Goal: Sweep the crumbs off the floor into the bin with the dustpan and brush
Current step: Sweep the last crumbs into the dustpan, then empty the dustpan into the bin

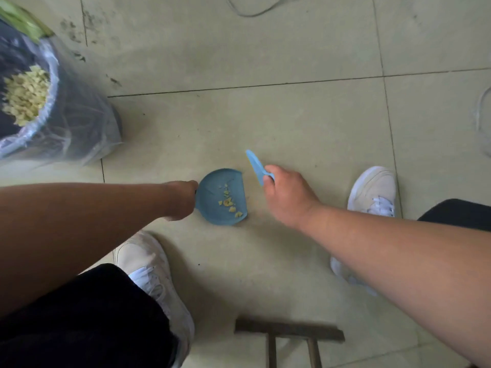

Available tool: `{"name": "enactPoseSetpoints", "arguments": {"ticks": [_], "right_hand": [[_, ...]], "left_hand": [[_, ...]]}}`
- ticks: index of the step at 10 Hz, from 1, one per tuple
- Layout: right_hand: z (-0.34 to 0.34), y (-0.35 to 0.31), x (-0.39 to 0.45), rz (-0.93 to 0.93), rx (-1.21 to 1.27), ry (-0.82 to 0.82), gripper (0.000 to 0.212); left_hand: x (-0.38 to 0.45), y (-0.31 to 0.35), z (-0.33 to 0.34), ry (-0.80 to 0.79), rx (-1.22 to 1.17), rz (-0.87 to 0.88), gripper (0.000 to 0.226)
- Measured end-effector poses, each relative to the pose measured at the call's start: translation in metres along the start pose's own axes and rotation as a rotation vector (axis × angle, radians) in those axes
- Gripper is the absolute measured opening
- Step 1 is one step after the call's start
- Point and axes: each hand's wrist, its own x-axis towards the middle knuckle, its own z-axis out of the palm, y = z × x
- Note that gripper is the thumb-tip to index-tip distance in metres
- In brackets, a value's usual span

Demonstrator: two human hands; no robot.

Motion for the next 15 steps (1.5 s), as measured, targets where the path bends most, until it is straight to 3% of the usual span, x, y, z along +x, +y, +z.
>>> {"name": "enactPoseSetpoints", "arguments": {"ticks": [1,2,4,5,6,7,9,11,13,15], "right_hand": [[-0.016,0.029,0.011,0.153,-0.129,0.062,0.027],[-0.009,0.029,-0.001,0.235,-0.265,-0.056,0.027],[0.031,-0.019,-0.033,0.104,-0.183,-0.229,0.039],[0.043,-0.038,-0.035,-0.060,-0.201,-0.260,0.034],[0.038,-0.046,-0.023,-0.077,-0.045,-0.221,0.020],[0.011,-0.046,0.001,-0.056,0.134,-0.097,0.020],[-0.093,-0.059,0.045,0.027,0.376,0.041,0.029],[-0.182,-0.119,0.035,-0.008,0.688,0.167,0.010],[-0.214,-0.193,0.024,-0.002,1.108,0.054,0.014],[-0.188,-0.265,0.020,-0.005,1.355,-0.138,0.022]], "left_hand": [[0.000,-0.006,-0.014,0.029,0.070,0.045,0.041],[0.003,-0.014,-0.016,-0.003,0.100,0.013,0.038],[-0.008,-0.011,0.002,-0.131,0.145,-0.051,0.032],[-0.012,-0.001,0.002,-0.076,-0.219,-0.165,0.031],[-0.014,0.004,-0.002,-0.166,-0.200,-0.093,0.022],[-0.020,0.011,-0.024,-0.142,-0.255,-0.095,0.014],[-0.071,0.032,-0.097,-0.031,-0.261,0.017,0.018],[-0.154,0.021,-0.185,0.020,-0.339,0.092,0.021],[-0.237,-0.036,-0.260,0.246,-0.548,0.071,0.016],[-0.271,-0.109,-0.277,0.494,-0.732,-0.079,0.020]]}}
